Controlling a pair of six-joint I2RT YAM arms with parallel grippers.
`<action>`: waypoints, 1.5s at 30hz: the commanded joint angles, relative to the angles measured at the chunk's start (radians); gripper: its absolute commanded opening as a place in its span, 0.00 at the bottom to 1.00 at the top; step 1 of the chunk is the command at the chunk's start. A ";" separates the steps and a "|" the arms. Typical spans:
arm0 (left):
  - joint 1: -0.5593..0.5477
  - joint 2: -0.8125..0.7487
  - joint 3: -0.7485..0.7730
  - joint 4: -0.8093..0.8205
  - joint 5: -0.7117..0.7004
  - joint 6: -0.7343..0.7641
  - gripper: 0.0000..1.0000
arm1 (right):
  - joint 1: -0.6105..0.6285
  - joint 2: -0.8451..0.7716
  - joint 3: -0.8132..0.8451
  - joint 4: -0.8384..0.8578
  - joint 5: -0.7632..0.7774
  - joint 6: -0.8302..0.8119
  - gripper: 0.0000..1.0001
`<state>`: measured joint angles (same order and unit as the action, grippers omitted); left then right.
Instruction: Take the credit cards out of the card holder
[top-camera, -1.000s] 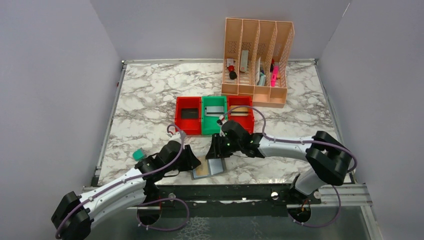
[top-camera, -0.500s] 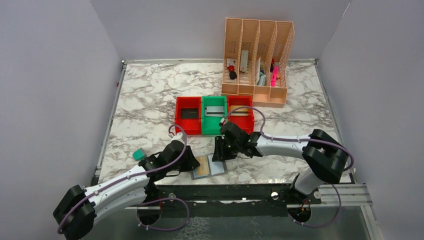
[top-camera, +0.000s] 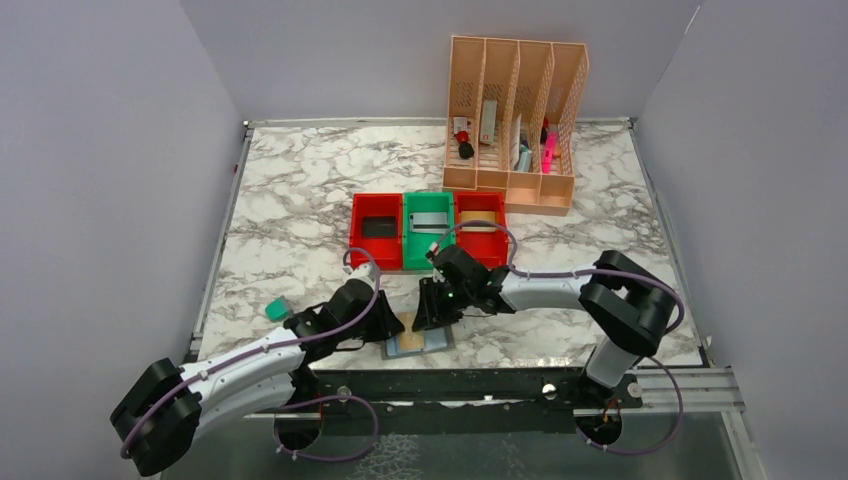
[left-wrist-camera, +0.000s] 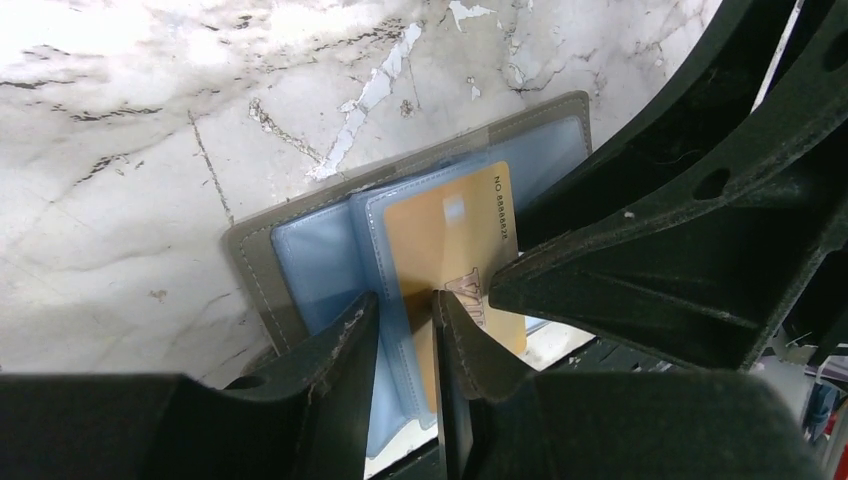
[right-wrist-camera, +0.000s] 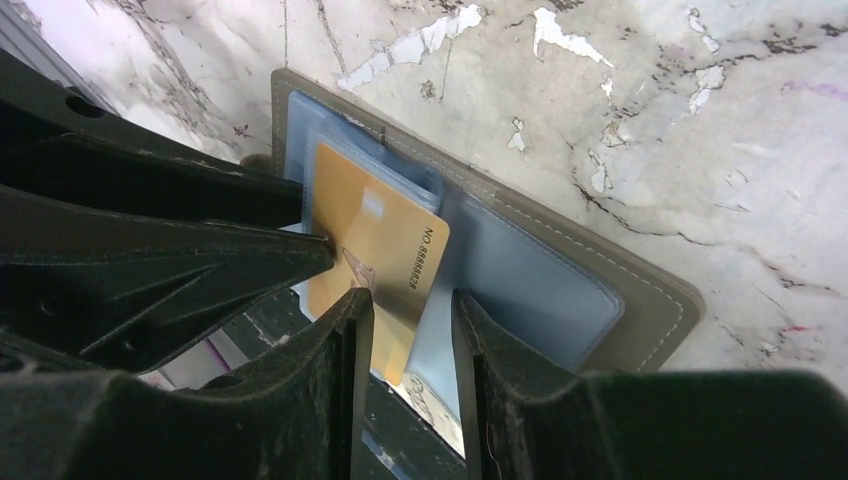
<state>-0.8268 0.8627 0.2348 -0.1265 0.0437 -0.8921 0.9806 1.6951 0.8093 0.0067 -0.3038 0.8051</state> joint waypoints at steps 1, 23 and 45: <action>-0.002 -0.015 -0.029 -0.036 0.024 0.020 0.29 | 0.006 -0.036 0.007 -0.102 0.107 -0.026 0.42; -0.002 -0.045 -0.012 -0.055 0.018 0.021 0.24 | 0.006 -0.096 -0.044 -0.100 0.063 -0.033 0.33; -0.003 -0.060 0.004 -0.078 0.015 0.033 0.23 | 0.007 -0.185 0.000 -0.264 0.314 -0.097 0.25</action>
<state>-0.8268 0.8227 0.2222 -0.1570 0.0467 -0.8780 0.9821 1.5871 0.8047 -0.1738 -0.1284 0.7330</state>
